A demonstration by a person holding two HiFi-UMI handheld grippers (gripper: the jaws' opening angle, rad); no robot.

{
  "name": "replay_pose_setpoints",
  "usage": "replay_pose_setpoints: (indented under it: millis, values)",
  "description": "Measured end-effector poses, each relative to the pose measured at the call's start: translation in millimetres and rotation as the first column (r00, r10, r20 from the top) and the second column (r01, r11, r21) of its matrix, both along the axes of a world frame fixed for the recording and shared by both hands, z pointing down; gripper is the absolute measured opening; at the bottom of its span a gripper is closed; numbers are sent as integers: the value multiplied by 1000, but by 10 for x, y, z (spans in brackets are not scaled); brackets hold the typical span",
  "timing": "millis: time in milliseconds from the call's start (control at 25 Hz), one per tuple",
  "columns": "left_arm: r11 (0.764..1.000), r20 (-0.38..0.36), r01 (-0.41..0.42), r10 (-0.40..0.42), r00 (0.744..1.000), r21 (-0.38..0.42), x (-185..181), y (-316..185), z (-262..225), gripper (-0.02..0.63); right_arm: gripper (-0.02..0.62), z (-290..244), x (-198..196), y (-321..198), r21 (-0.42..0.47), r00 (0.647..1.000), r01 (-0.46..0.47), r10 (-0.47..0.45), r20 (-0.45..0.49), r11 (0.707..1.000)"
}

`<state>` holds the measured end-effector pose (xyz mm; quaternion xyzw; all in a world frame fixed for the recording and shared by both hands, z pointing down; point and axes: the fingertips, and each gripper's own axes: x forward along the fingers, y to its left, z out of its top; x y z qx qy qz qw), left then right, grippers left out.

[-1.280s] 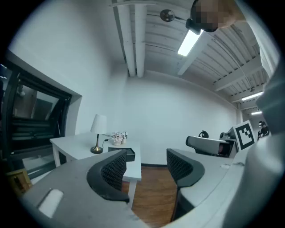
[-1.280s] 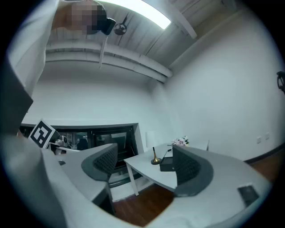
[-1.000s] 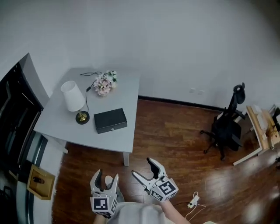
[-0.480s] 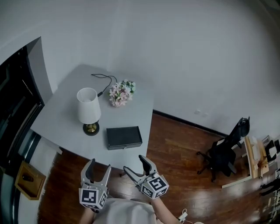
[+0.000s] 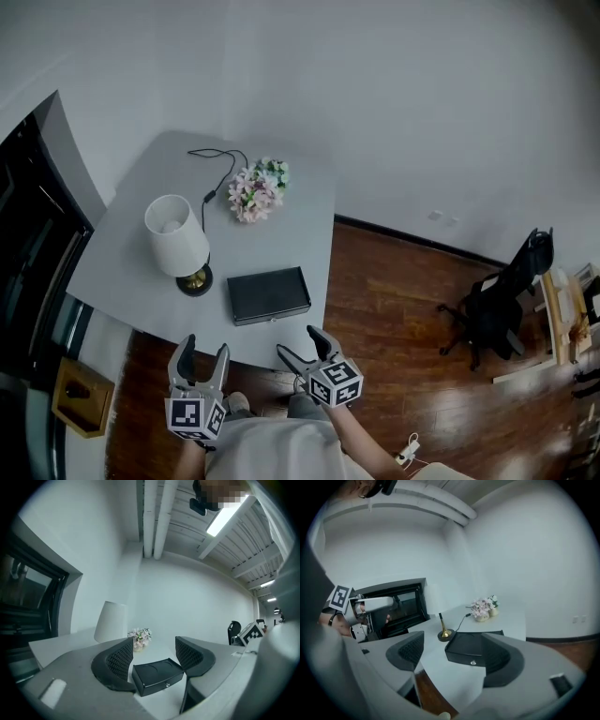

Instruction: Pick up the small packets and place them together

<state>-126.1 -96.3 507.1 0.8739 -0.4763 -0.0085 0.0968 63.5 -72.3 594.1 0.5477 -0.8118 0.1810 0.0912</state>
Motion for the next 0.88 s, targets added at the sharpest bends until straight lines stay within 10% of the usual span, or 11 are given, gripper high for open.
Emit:
replay_pose_setpoints:
  millis: [120, 440, 880]
  values:
    - [999, -9, 41, -41, 999, -19, 176, -41, 21, 291, 281, 449, 93, -161, -110, 998, 59, -59, 4, 992]
    - [993, 13, 116, -116, 993, -34, 449, -45, 16, 291, 281, 1622, 66, -602, -420, 979, 159, -89, 182, 893]
    - [945, 22, 320, -320, 947, -71, -84, 191, 90, 291, 101, 2132, 43, -943, -576, 978, 117, 7, 208, 809]
